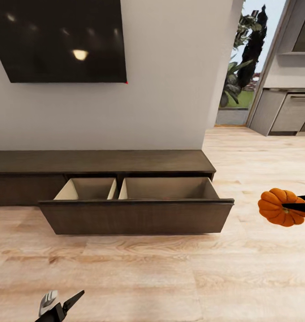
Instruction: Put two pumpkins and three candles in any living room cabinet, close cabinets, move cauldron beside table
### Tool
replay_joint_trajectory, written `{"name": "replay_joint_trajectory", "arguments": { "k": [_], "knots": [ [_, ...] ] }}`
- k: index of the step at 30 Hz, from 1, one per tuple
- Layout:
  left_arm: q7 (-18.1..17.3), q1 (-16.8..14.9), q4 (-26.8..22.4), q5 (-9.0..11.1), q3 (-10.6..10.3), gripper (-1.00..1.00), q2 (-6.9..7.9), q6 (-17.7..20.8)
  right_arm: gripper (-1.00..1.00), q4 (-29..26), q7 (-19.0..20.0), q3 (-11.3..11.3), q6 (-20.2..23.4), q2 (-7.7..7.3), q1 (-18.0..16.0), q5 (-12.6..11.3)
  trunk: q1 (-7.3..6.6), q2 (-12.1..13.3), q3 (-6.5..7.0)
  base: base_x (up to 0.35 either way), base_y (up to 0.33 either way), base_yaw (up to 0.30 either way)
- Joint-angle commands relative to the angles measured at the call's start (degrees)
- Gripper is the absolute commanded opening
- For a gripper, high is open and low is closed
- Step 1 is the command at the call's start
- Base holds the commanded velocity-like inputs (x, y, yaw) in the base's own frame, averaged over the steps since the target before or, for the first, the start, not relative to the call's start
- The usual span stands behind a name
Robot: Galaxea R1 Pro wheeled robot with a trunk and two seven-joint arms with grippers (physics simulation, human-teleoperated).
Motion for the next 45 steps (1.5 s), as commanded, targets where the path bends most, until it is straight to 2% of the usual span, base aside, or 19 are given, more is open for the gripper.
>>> {"name": "replay_joint_trajectory", "arguments": {
  "k": [1,5,6,7,8,9,11,12,13,14,17,19,20,29,34,40,42,44,45],
  "knots": [
    [0.05,-0.03,0.01,0.56,-0.24,1.0,-0.02,0.53,-1.0,-0.98,0.48,-0.13,2.27,-0.39,-0.04,-0.8,0.03,-0.02,-0.06,0.341,0.0,0.0],
    [0.71,-0.03,0.01,0.36,-0.24,1.0,-0.21,0.53,-1.0,-9.93,0.11,0.51,13.55,-0.89,-0.05,-2.18,0.03,-0.02,-0.06,0.341,0.0,0.0],
    [0.8,-0.03,0.01,0.32,-0.29,1.0,-0.3,0.55,-1.0,-15.78,-0.95,1.8,19.63,-0.59,-0.09,-1.76,0.03,-0.02,-0.06,0.341,0.0,0.0],
    [0.8,-0.03,0.01,0.3,-0.3,1.0,-0.32,0.55,-1.0,-17.47,-1.47,2.44,21.04,-0.45,-0.09,-1.52,0.03,-0.02,-0.06,0.341,0.0,0.0],
    [0.8,-0.03,-0.01,0.26,-0.32,1.0,-0.38,0.51,-1.0,-22.45,-3.78,5.18,24.05,0.76,-0.14,-0.95,0.03,-0.02,-0.06,0.341,0.0,0.0],
    [0.8,-0.03,0.0,0.25,-0.3,1.0,-0.4,0.52,-1.0,-23.79,-4.63,6.21,24.67,1.5,-0.17,-0.79,0.03,-0.02,-0.06,0.341,0.0,0.0],
    [0.8,-0.03,0.0,0.23,-0.27,1.0,-0.43,0.52,-1.0,-26.32,-7.17,9.03,25.88,4.5,-0.35,-0.3,0.03,-0.02,-0.06,0.341,0.0,0.0],
    [0.8,-0.03,0.0,0.22,-0.26,1.0,-0.45,0.51,-1.0,-27.09,-9.07,10.59,26.33,6.76,-0.48,0.44,0.03,-0.02,-0.06,0.341,0.0,0.0],
    [0.8,-0.03,0.0,0.21,-0.25,1.0,-0.42,0.52,-1.0,-27.45,-11.32,11.93,26.61,8.98,-0.57,1.82,0.03,-0.02,-0.06,0.277,0.0,0.0],
    [0.79,-0.03,0.0,0.21,-0.25,1.0,-0.38,0.54,-1.0,-27.38,-15.09,13.34,26.81,12.17,-0.68,4.89,0.03,-0.02,-0.06,0.142,0.0,0.0],
    [0.8,-0.03,0.01,0.27,-0.24,1.0,-0.32,0.55,-1.0,-24.73,-22.09,14.44,26.81,17.9,-1.0,10.8,0.03,-0.02,-0.06,0.062,0.0,0.0],
    [0.8,-0.03,0.01,0.3,-0.24,1.0,-0.31,0.55,-1.0,-23.17,-25.36,14.63,26.68,20.01,-1.26,12.42,0.03,-0.02,-0.06,0.021,0.0,0.0],
    [0.84,-0.03,0.01,0.34,-0.24,1.0,-0.3,0.55,-1.0,-22.51,-28.93,14.76,26.58,22.29,-1.64,13.29,0.03,-0.02,-0.06,0.01,0.0,0.0],
    [0.97,-0.03,0.01,0.38,-0.24,1.0,-0.38,0.56,-1.0,-21.93,-36.66,15.07,26.47,29.19,-3.98,14.46,0.03,-0.02,-0.06,0.003,0.0,0.0],
    [0.98,-0.03,0.01,0.38,-0.24,1.0,-0.32,0.56,-1.0,-22.24,-37.07,16.15,26.38,30.77,-4.26,14.94,0.03,-0.02,-0.06,0.0,0.0,0.0],
    [0.98,-0.03,0.01,0.41,-0.24,1.0,-0.3,0.56,-1.0,-27.05,-33.43,17.41,26.32,30.59,-4.28,15.1,0.03,-0.02,-0.06,0.0,0.0,0.0],
    [0.98,-0.03,0.01,0.42,-0.24,1.0,-0.28,0.56,-1.0,-29.28,-30.96,17.56,26.05,30.14,-4.29,15.25,0.03,-0.02,-0.06,0.0,0.0,0.0],
    [0.98,-0.03,0.01,0.45,-0.24,1.0,-0.28,0.56,-1.0,-31.58,-27.85,18.37,25.77,27.29,-4.29,15.38,0.03,-0.02,-0.06,0.0,0.0,0.0],
    [0.98,-0.03,0.01,0.46,-0.24,1.0,-0.26,0.56,-1.0,-31.8,-27.6,18.49,25.73,26.7,-4.28,15.37,0.03,-0.02,-0.06,0.0,0.0,0.0]
  ]
}}
